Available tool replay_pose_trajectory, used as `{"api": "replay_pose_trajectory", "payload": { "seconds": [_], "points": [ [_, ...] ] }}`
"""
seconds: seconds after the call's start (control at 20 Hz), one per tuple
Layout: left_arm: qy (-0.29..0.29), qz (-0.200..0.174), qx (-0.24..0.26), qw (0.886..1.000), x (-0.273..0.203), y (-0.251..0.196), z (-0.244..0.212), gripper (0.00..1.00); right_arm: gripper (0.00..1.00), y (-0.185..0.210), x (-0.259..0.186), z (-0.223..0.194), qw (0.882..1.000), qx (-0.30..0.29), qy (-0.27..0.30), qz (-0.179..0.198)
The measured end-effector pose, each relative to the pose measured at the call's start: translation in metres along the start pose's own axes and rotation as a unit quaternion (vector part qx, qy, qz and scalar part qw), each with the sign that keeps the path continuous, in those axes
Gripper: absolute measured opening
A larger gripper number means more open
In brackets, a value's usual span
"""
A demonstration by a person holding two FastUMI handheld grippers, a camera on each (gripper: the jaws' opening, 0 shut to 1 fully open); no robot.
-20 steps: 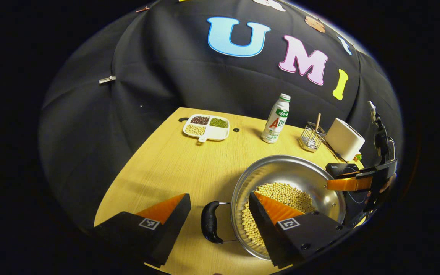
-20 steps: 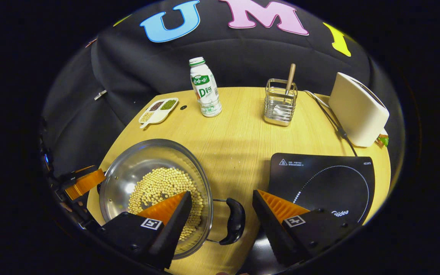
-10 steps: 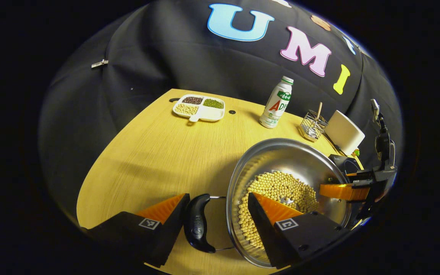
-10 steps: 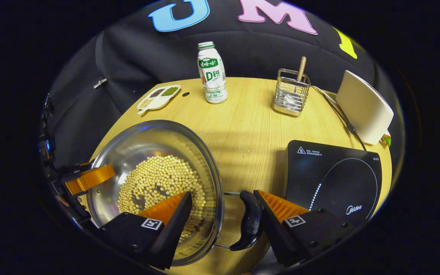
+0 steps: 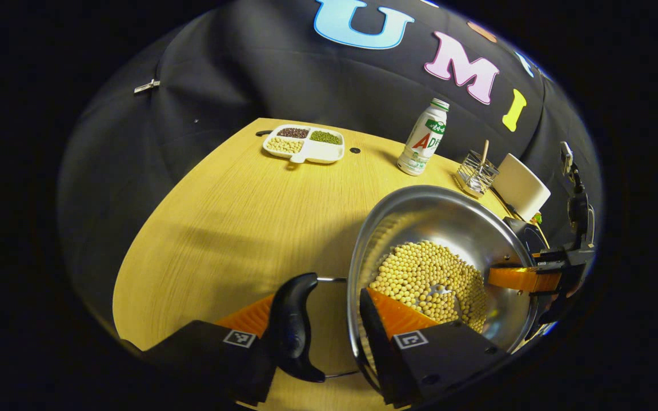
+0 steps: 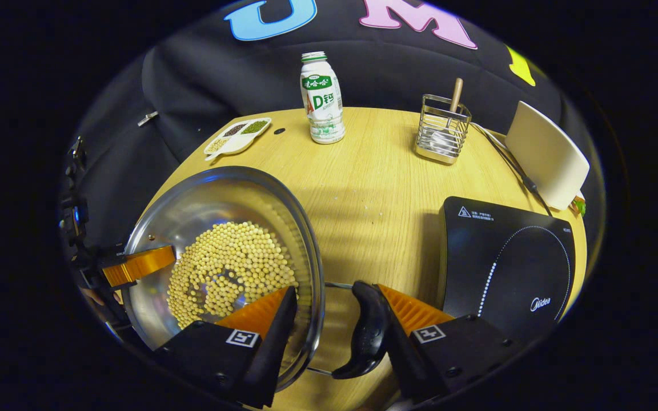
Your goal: First push the handle of the pot to place it horizontally, then grasp the pot with both hands and set it on the induction cooktop.
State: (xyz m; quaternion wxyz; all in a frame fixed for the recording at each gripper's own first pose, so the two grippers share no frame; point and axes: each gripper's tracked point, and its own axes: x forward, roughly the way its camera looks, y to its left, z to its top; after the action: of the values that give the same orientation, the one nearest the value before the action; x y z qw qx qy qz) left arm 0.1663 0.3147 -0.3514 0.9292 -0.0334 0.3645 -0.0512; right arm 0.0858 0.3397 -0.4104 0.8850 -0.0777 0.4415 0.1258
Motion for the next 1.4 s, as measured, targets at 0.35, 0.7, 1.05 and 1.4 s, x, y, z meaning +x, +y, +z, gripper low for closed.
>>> {"api": "replay_pose_trajectory", "payload": {
  "seconds": [0.35,0.7,1.05,1.4],
  "points": [
    [0.010,-0.003,-0.006,1.000,-0.001,0.003,-0.003,0.70,0.70,0.006,0.001,-0.001,1.000,0.019,0.005,0.004],
    [0.016,0.003,-0.009,1.000,-0.004,0.004,-0.005,0.65,0.62,0.007,-0.005,-0.005,1.000,0.022,0.000,0.007],
    [0.016,0.012,-0.010,1.000,-0.032,-0.003,0.000,0.63,0.58,0.010,-0.028,-0.003,1.000,0.023,-0.002,0.016],
    [0.004,0.008,-0.001,1.000,-0.067,-0.042,0.021,0.63,0.61,-0.010,-0.077,0.013,0.999,0.032,-0.018,0.015]
  ]
}}
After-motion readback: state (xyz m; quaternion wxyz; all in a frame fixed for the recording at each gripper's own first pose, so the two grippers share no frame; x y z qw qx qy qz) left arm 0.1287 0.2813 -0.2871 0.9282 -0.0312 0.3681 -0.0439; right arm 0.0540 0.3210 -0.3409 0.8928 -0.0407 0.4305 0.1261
